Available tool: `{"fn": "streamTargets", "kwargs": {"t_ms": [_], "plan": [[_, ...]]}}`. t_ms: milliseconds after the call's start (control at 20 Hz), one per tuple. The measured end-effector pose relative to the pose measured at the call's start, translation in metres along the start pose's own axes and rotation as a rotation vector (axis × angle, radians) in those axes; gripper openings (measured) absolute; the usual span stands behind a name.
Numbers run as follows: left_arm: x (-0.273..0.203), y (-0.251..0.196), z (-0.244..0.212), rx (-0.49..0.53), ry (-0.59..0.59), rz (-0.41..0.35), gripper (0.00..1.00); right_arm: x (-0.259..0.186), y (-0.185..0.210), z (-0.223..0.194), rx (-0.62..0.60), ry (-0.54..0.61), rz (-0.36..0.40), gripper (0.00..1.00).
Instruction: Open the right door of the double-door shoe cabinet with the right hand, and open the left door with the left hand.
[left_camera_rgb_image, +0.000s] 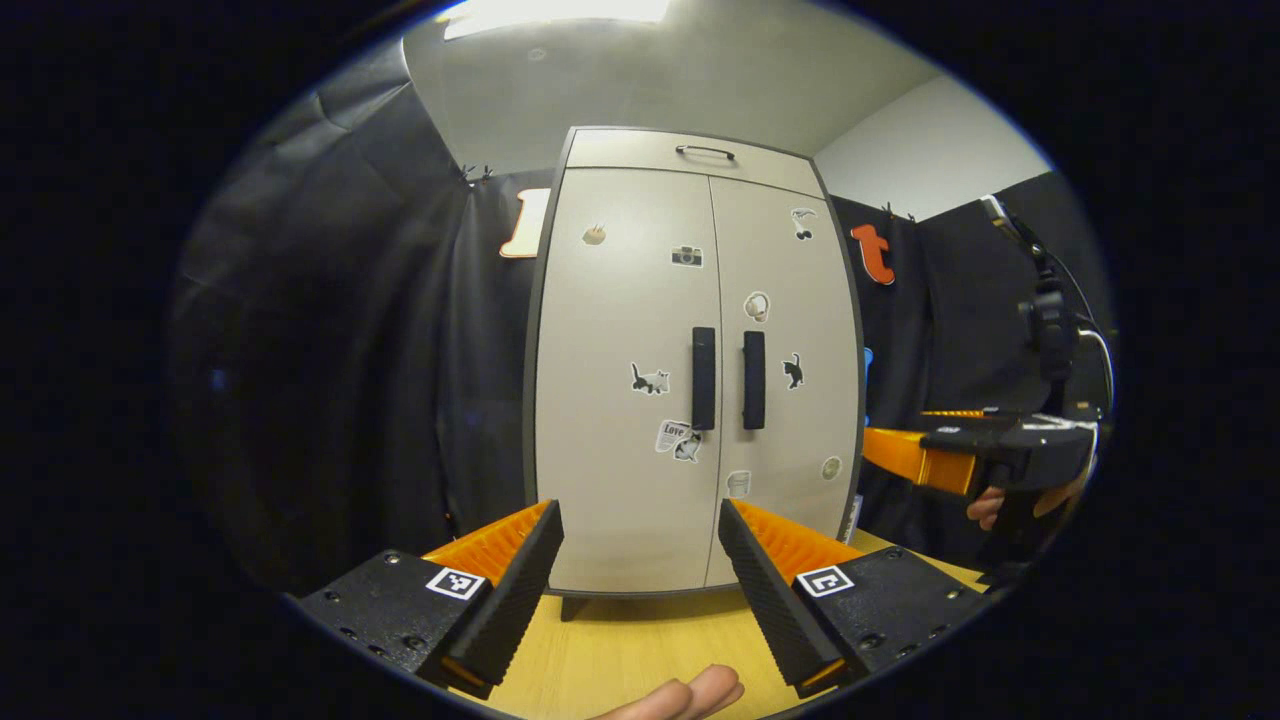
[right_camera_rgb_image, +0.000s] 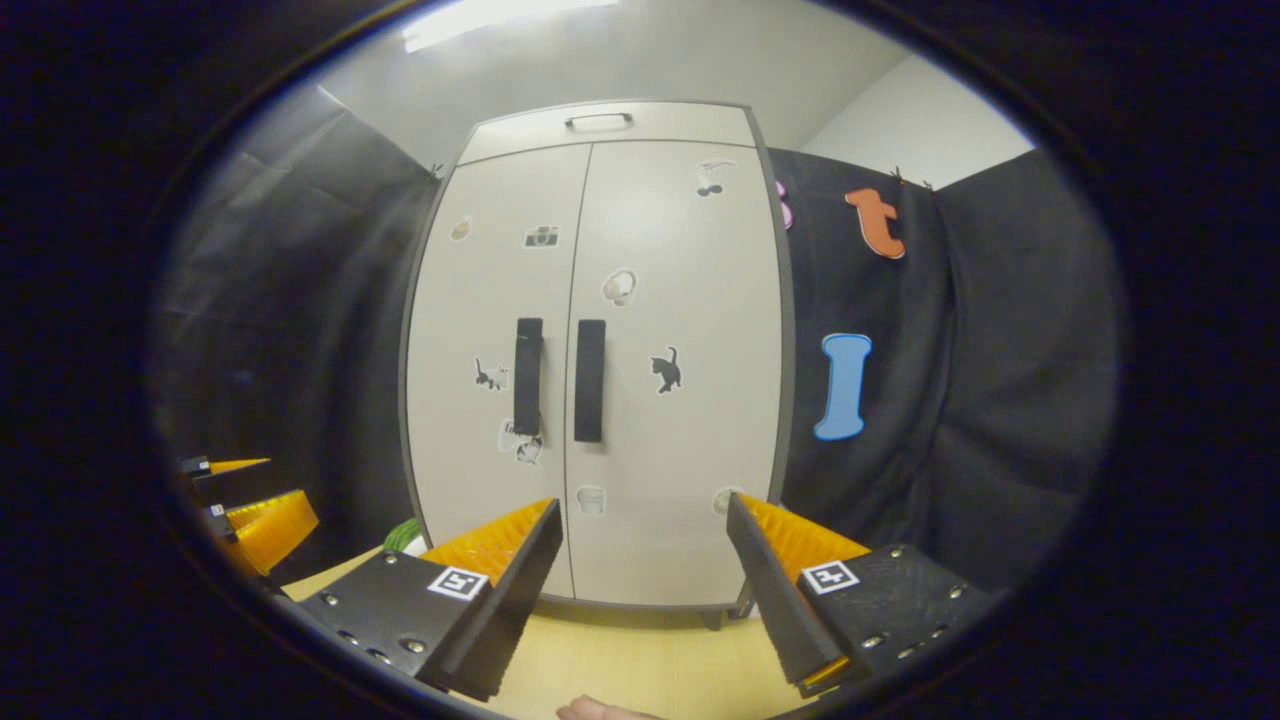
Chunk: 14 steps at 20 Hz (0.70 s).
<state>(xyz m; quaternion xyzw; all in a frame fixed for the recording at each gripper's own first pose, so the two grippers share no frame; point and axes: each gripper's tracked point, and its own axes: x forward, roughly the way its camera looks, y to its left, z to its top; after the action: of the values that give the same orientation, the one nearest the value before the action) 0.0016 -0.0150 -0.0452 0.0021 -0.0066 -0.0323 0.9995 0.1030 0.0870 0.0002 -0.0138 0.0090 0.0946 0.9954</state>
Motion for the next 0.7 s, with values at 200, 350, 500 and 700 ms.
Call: {"fn": "streamTargets", "kwargs": {"t_ms": [200,350,500,700], "plan": [[-0.004,0.027,-0.009,-0.030,0.000,0.040,0.97,0.053,0.022,0.032,0.009,-0.074,0.007,0.98],[-0.007,0.055,-0.014,-0.033,-0.005,0.096,0.97,0.096,0.039,0.038,0.024,-0.047,0.002,0.98],[-0.011,0.073,-0.022,-0.043,0.000,0.123,0.97,0.136,0.039,0.043,-0.009,-0.033,-0.045,0.98],[-0.013,0.080,-0.039,-0.040,0.027,0.079,0.96,0.178,0.044,0.035,0.001,0.020,-0.066,0.96]]}}
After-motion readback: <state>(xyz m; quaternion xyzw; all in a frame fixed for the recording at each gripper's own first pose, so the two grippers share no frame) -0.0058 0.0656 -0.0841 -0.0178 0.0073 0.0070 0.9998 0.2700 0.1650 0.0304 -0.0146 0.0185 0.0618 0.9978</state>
